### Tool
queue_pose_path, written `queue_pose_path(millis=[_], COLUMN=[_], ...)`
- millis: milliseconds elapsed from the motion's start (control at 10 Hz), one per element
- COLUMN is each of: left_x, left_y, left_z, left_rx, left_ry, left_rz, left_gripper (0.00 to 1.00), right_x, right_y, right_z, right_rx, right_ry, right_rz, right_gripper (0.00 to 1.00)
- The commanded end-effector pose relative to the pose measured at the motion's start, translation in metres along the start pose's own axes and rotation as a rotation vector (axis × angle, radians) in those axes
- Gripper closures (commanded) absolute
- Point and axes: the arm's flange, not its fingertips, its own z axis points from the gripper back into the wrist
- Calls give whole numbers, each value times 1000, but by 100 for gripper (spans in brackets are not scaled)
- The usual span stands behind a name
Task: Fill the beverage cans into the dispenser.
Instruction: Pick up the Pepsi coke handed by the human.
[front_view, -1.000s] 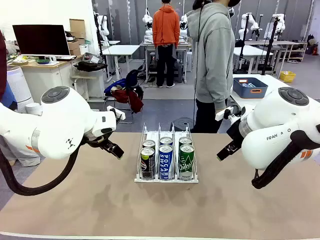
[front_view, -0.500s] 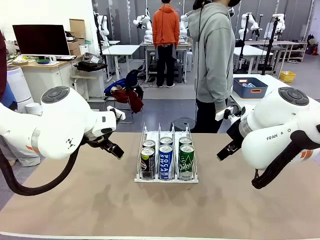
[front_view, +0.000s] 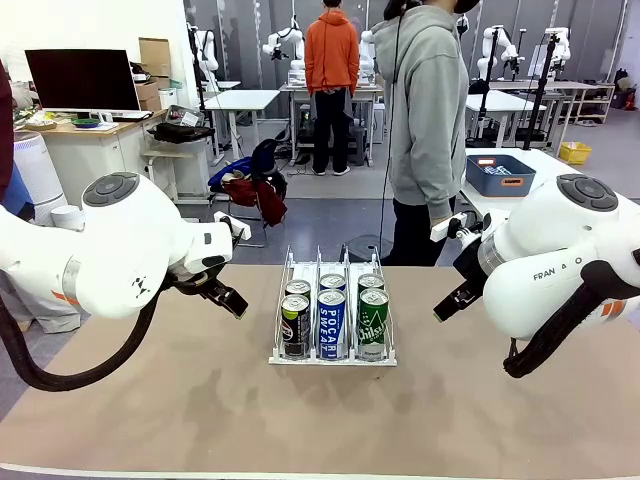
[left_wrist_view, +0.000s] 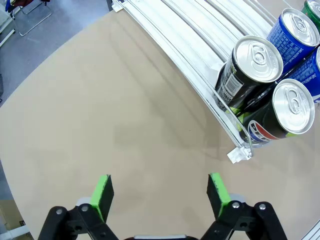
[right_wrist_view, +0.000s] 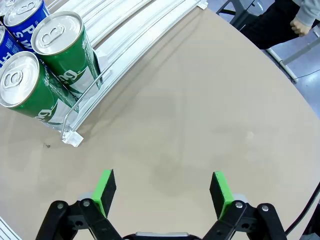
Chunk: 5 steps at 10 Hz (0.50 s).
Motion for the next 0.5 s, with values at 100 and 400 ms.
queue_pose_path(millis=[100,400], left_x=[0,0], left_y=[0,0], left_z=[0,0], left_rx=[0,0], left_ry=[0,0], left_rz=[1,1], left_gripper=[0,0], right_x=[0,0], right_y=[0,0], right_z=[0,0], right_rx=[0,0], right_ry=[0,0], right_rz=[0,0], right_gripper=[0,0])
